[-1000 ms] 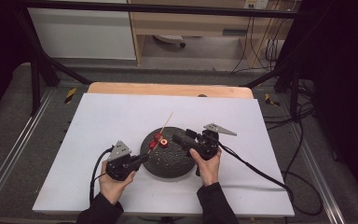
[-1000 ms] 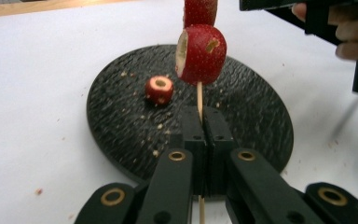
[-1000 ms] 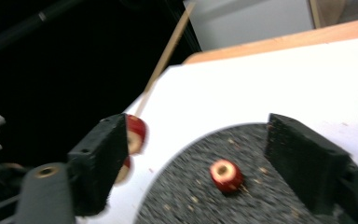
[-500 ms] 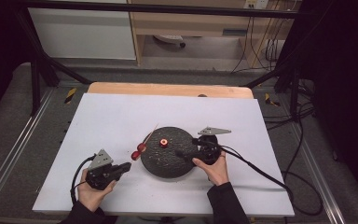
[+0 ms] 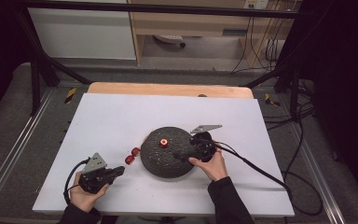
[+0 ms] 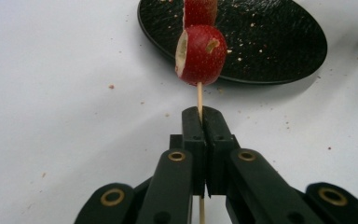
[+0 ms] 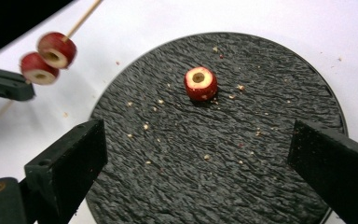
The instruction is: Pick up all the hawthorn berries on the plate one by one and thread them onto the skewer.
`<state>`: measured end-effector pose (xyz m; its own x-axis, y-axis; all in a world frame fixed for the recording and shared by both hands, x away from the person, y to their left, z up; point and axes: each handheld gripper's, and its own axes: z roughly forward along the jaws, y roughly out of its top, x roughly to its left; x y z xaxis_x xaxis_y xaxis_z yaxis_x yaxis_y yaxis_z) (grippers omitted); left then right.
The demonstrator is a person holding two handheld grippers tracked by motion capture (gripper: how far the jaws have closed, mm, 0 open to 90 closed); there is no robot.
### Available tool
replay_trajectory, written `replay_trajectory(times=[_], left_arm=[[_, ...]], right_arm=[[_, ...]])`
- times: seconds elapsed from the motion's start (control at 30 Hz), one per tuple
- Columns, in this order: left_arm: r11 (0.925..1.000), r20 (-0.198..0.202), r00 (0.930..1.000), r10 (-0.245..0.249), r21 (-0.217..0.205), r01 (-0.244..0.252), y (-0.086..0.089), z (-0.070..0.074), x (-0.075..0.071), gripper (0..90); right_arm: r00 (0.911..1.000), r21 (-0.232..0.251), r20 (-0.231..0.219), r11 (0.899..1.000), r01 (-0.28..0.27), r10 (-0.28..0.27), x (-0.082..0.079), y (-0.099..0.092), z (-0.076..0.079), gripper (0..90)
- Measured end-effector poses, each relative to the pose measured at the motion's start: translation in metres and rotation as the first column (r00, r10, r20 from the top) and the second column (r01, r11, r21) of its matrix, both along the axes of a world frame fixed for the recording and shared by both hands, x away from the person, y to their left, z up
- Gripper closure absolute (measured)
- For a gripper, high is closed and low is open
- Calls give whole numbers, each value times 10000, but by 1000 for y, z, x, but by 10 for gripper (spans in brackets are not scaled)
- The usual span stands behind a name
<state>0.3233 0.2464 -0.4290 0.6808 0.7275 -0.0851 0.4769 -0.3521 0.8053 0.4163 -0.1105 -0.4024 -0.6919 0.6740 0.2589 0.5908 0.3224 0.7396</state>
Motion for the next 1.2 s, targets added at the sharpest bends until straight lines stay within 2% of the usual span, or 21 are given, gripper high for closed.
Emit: replay_trajectory(times=[0.2,0.33,0.43,0.57,0.77,1.0,1.13,1.2], left_arm=[[9999,-60,10000,76,-131,-77,9,0,0,888],[9999,-104,9999,47,-108,-48,10,0,1,888],[9998,-151,9998,97,-145,-99,12,0,1,888],[9998,-171,9997,150,-146,-152,12,-1,2,888],[9999,-211,9997,121,-107,-123,11,-1,3,888],[9998,-219,9997,146,-137,-149,11,-1,3,888],[9998,-232,9996,139,-138,-142,11,-1,4,888],[9999,-225,9997,120,-112,-122,10,-1,3,888]], right_arm=[[9990,-877,-170,9952,-428,415,10,16,5,61],[9979,-1487,-259,9869,-620,588,19,28,8,78],[9965,-1643,-345,9831,-807,761,27,37,12,94],[9949,-2123,-362,9721,-1000,945,36,49,13,118],[9916,-2722,-626,9539,-1261,1132,49,63,9,188],[9880,-2926,-934,9451,-1453,1229,62,75,4,303],[9831,-3304,-1182,9280,-1720,1401,68,81,-1,362],[9809,-3296,-1292,9267,-1806,1452,70,83,-3,394]])
